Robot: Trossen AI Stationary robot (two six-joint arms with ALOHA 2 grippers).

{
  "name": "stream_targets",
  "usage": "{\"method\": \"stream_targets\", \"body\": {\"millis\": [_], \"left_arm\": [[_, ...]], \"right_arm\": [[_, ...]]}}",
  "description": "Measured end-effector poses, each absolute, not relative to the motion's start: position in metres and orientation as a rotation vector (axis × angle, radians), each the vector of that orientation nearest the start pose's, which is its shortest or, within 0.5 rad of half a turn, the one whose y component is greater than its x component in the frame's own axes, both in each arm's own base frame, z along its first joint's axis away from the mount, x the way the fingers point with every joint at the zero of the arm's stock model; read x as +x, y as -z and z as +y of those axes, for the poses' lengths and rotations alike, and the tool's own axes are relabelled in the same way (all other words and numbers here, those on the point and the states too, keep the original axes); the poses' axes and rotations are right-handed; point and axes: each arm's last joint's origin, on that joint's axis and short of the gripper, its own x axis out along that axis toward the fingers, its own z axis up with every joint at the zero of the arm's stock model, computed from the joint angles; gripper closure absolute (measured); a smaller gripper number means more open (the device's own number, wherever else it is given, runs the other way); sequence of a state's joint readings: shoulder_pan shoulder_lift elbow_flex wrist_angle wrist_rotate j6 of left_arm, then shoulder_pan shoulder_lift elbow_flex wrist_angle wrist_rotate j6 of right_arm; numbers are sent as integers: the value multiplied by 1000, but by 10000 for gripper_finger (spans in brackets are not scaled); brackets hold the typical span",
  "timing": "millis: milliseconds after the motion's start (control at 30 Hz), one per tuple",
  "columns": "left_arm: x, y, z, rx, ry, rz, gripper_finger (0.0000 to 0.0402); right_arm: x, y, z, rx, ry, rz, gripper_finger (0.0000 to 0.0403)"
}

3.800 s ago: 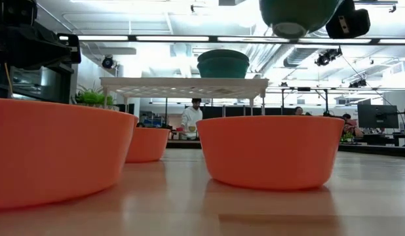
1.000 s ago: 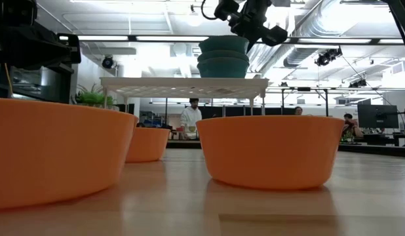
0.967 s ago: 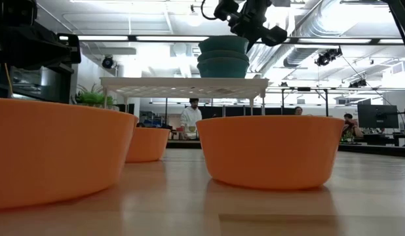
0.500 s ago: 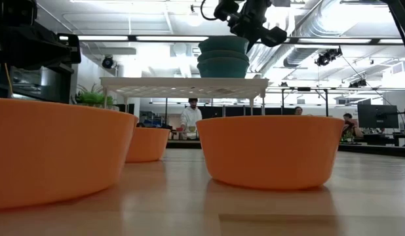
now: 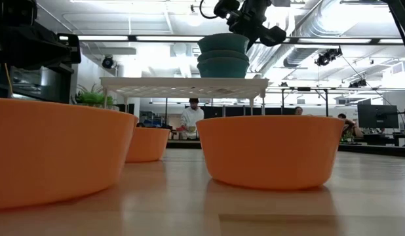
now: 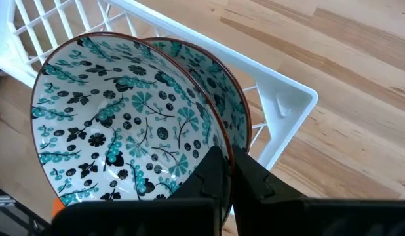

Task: Pick & Place Mini bowls
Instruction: Stack the white patterned bowl on the white patterned bowl on the shelf

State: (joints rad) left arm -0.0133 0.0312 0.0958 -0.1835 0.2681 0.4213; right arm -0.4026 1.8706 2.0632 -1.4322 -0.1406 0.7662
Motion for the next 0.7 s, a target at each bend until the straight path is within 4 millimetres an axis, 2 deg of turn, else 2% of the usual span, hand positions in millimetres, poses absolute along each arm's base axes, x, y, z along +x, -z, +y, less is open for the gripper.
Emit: {"method": "stream_targets", "body": {"millis": [700], "left_arm": [[92, -176, -9, 403, 302, 58, 401]], "right_arm": [[336, -365, -139, 1007, 700, 1077, 402]]}}
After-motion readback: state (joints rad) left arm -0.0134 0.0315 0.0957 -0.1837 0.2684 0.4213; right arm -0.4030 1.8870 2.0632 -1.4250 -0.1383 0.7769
